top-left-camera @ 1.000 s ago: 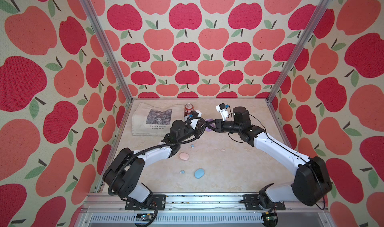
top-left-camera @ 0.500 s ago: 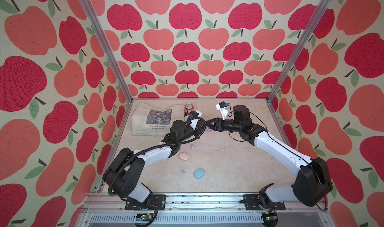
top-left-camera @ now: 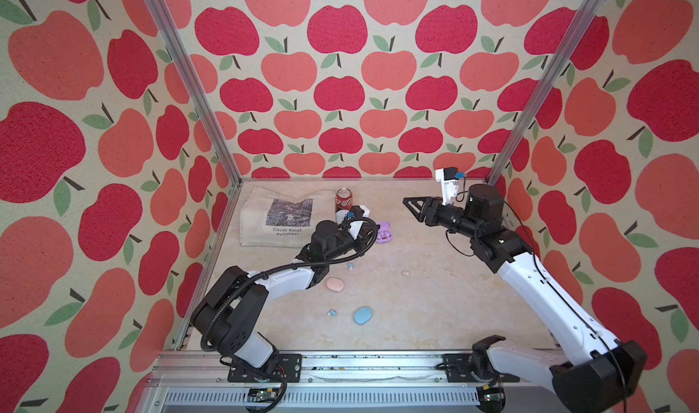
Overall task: Insert wireless bluetooth earbuds into charging case
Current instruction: Insert the wireless bluetooth earbud into the charging case, then place the charging case at the center of the table.
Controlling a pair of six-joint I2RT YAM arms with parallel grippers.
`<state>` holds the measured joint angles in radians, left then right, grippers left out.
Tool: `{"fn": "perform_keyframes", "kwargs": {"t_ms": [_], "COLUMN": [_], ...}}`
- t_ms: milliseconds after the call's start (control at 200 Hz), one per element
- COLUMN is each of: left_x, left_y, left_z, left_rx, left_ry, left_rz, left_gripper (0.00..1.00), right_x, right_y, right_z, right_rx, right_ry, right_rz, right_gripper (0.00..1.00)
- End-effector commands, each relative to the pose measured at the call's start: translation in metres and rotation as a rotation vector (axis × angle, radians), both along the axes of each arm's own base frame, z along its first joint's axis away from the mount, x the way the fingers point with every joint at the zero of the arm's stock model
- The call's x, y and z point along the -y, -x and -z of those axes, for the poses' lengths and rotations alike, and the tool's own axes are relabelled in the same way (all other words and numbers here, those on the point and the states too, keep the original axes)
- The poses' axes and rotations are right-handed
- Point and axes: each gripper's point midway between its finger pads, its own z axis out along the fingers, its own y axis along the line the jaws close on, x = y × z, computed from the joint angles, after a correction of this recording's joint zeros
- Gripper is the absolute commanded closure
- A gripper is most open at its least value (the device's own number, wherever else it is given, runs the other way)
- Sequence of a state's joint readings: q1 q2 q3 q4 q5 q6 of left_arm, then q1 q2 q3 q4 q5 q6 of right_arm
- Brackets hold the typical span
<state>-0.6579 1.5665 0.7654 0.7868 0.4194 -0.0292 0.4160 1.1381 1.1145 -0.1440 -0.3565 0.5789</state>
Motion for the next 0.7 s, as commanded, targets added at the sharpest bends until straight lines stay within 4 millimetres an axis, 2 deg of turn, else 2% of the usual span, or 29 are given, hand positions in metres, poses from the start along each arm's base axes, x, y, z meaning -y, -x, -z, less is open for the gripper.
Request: {"fn": "perform_keyframes", "kwargs": {"t_ms": [0, 180, 400, 570, 695], "left_x": [0.032, 0.077, 0.12, 0.133, 0.133], "left_y": [0.024, 0.06, 0.097, 0.121, 0.118], "left_z": [0.015, 0.043, 0.077, 0.11, 0.124], "left_rx": [0.039, 0.024, -0.055, -0.133, -0.148], "left_ry": [-0.068, -0.11, -0.13, -0.186, -0.231], "left_rz": [0.171, 0.343, 0.431, 0.474, 0.445], "left_gripper": [1.0, 1.0, 1.0, 1.0, 1.0], "right_x": [0.048, 0.092, 0.111, 0.121, 0.127], "right_y": [-0.014, -0.014, -0.009, -0.003, 0.001], "right_z": [0.053, 0.102, 0.139, 0.159, 0.168], "right_rx": [-0.178, -0.32, -0.417, -0.485, -0.51], "right_ry": [0.079, 0.087, 0.131, 0.174, 0.186], "right_rz": [0.215, 0.371, 0.442, 0.488, 0.522], "right_gripper": [0.49, 0.48, 0.49, 0.49, 0.49]}}
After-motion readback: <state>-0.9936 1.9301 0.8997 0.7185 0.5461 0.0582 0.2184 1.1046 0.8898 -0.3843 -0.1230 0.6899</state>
